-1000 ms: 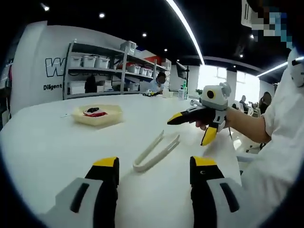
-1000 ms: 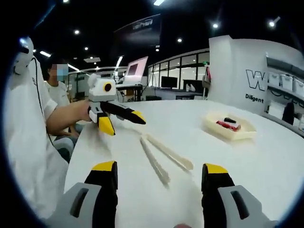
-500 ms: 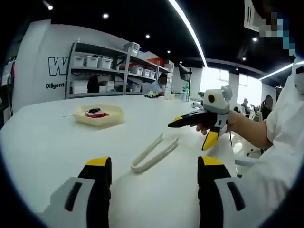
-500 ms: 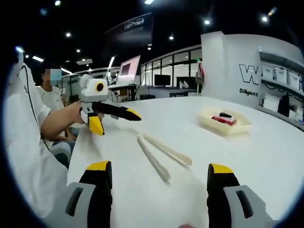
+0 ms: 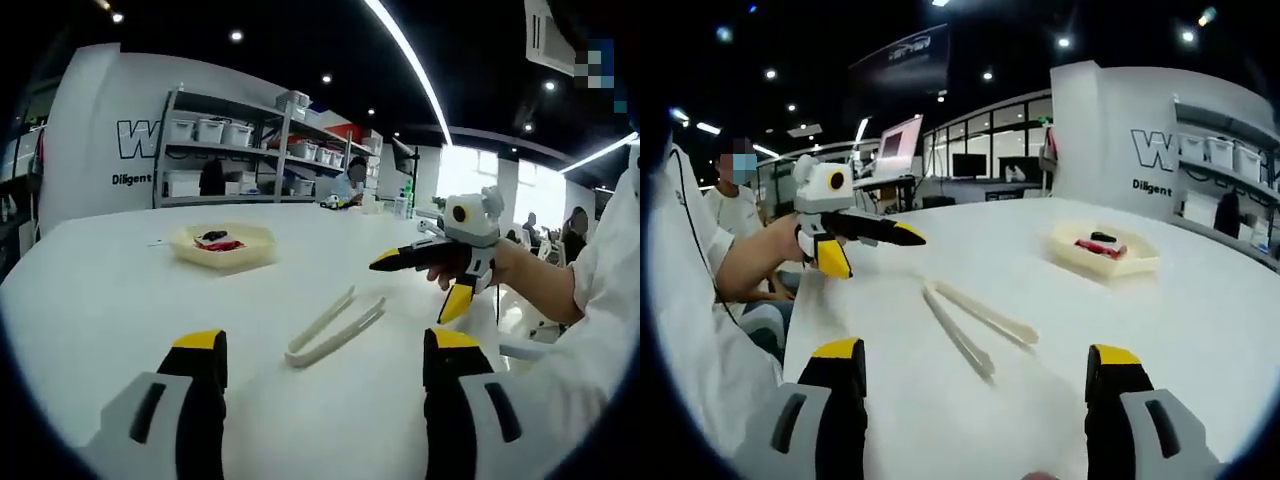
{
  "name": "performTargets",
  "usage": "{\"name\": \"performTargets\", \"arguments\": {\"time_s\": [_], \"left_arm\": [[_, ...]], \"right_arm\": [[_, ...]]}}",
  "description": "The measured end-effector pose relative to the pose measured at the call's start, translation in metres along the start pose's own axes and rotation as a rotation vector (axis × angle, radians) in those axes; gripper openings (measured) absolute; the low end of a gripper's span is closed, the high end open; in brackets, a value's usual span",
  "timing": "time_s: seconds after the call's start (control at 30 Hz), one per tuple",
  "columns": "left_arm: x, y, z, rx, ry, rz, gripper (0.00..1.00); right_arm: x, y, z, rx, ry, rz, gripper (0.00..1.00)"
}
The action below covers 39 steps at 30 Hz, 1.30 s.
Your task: Place the target food into the container with the food tongs after gripping and lifting it, then release it inside without dropping or visibly crushing the food.
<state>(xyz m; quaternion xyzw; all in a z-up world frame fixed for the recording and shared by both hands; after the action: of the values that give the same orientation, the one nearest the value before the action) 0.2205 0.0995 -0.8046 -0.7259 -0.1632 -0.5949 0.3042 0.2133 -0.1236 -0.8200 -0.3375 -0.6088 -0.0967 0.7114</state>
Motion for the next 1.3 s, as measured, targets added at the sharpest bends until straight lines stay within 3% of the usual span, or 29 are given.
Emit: {"name": "performTargets", "arguments": {"time_s": [0.4, 0.8, 1.3], "left_arm": [[0.007, -0.006, -0.006, 0.018, -0.028, 0.028, 0.75], [0.021, -0.016, -0.006, 0.063, -0.051, -0.004, 0.77], [0.029, -0.021, -0.013, 0.088, -0.052, -0.002, 0.77]], "right_arm": [[0.009, -0.005, 0.002, -0.035, 0.009, -0.001, 0.92], [0.017, -0.016, 0.002, -0.078, 0.027, -0.004, 0.92], [0.028, -0.025, 0.010, -0.105, 0.018, 0.015, 0.90]]}}
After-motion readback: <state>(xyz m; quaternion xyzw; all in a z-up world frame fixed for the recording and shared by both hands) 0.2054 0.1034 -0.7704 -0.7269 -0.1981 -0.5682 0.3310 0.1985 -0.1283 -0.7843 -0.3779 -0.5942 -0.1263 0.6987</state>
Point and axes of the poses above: the point that each gripper's makers call its tool centre point, and the gripper's own axes: y roughly forward along the fingers, z roughly to its left, x roughly out of its top, the point moved 6 cm from there along -y, roughly backward along the fingers, and after that the axes turned 3 degrees about x, right-handed, at the moved point
